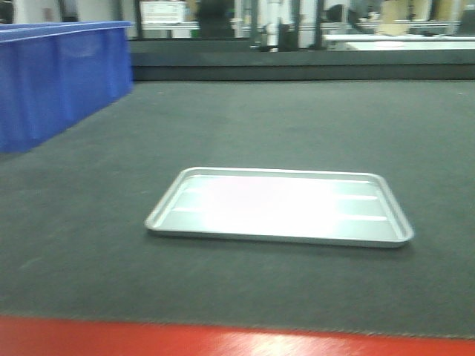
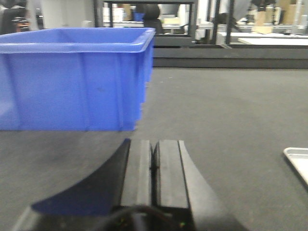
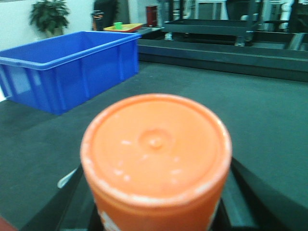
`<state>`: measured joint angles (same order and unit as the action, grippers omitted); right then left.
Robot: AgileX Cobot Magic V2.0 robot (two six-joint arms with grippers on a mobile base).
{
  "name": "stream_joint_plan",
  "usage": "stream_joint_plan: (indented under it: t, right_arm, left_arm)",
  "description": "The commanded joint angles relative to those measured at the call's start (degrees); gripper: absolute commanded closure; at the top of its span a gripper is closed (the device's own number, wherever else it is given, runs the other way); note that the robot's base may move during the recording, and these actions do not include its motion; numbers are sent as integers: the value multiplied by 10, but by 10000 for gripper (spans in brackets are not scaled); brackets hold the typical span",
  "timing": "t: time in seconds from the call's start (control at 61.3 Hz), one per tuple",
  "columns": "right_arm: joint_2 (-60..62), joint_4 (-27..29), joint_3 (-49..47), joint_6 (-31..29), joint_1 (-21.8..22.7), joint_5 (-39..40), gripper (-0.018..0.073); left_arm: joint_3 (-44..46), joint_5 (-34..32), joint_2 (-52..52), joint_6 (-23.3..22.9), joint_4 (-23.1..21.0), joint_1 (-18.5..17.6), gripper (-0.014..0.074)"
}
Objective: Grab orange capacitor from left shelf to right conveyor
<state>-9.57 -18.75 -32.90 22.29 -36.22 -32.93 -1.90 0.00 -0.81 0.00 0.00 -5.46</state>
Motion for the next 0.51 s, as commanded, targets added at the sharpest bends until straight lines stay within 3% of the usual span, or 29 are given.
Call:
stream_joint_plan:
  t: [0.0,0.489]
  right_arm:
    - [-8,-12,-17,-3,2,50,504]
    - [-8,-12,-17,-3,2,50,504]
  left_arm:
    - [4,-52,6,0,-3,-2,701]
    - [4,-52,6,0,-3,-2,701]
